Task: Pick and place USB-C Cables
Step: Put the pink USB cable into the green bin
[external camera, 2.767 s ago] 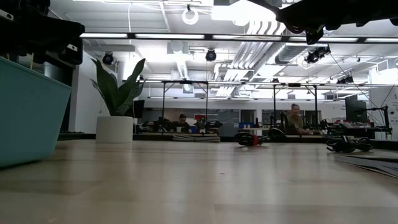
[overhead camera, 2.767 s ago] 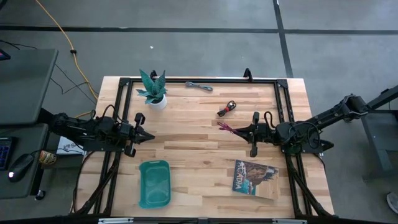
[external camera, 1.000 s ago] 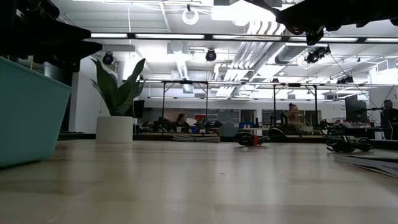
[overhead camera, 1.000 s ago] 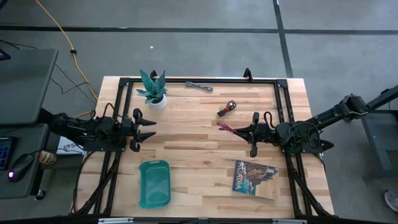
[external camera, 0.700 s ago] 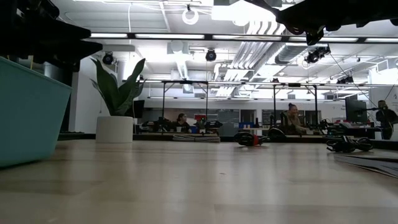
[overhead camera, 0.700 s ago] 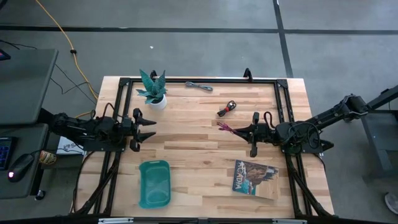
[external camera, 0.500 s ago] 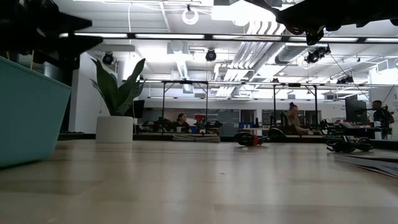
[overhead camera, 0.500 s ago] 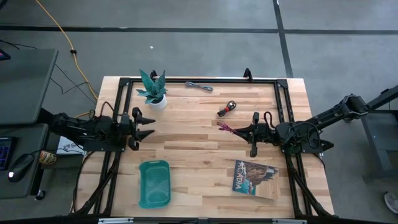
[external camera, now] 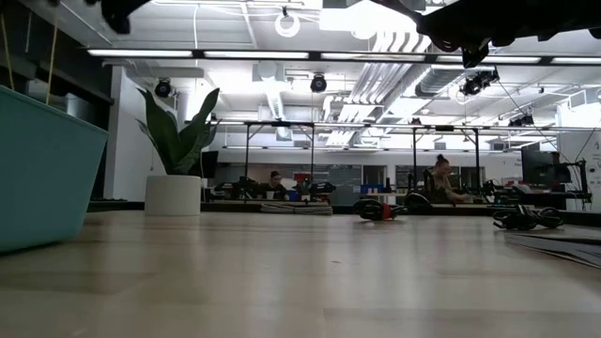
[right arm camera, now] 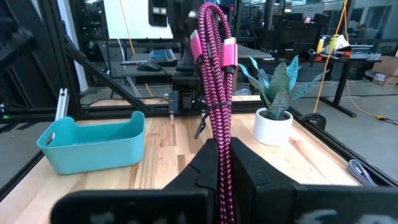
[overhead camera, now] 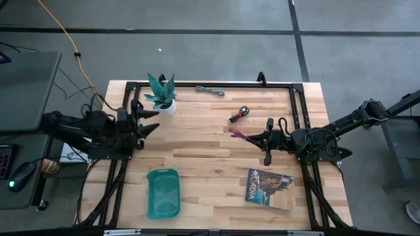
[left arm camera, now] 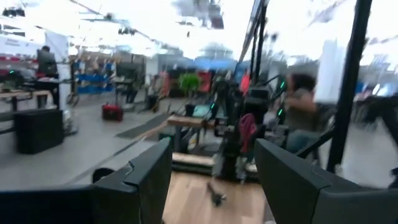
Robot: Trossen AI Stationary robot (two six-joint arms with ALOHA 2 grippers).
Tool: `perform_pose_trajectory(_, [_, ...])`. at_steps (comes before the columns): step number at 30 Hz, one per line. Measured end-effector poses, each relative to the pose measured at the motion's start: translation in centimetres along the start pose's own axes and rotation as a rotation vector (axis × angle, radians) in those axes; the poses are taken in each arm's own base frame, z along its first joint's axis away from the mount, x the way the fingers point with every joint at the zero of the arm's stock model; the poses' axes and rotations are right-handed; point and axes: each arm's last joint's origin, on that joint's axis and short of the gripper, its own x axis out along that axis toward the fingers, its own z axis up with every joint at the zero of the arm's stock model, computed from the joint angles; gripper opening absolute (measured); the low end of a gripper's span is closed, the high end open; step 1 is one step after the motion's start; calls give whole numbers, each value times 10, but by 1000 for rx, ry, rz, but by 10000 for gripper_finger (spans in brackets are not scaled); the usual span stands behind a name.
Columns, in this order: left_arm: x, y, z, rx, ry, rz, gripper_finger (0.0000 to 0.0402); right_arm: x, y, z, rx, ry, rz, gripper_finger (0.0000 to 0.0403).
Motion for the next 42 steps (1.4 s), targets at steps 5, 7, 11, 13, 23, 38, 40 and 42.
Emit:
perform_pose_trajectory(5, [28,-11,18,98,128,3,209,0,0,0,0,0,0,5])
perform_pose_trajectory(7, [37,-14,18,133,155,-1,209,0,0,0,0,0,1,5])
perform_pose_trajectory(11, [45,-17,17,158,153,-6,209,0,0,0,-1,0,7,5])
perform_pose_trajectory(13, [45,-17,17,156,148,-5,209,0,0,0,-5,0,7,5])
perform_pose_trajectory(23, [59,-25,-11,135,27,-64,209,20,-8,-1,5,-71,-27,5])
perform_pose_trajectory(38, [119,-28,-62,83,-3,-130,209,100,-16,13,-43,-93,43,5])
perform_pose_trajectory(40, [125,-29,-67,86,3,-125,209,106,-15,15,-43,-103,72,5])
perform_pose_trajectory(42, [133,-31,-70,85,-2,-128,209,110,-13,15,-44,-98,80,5])
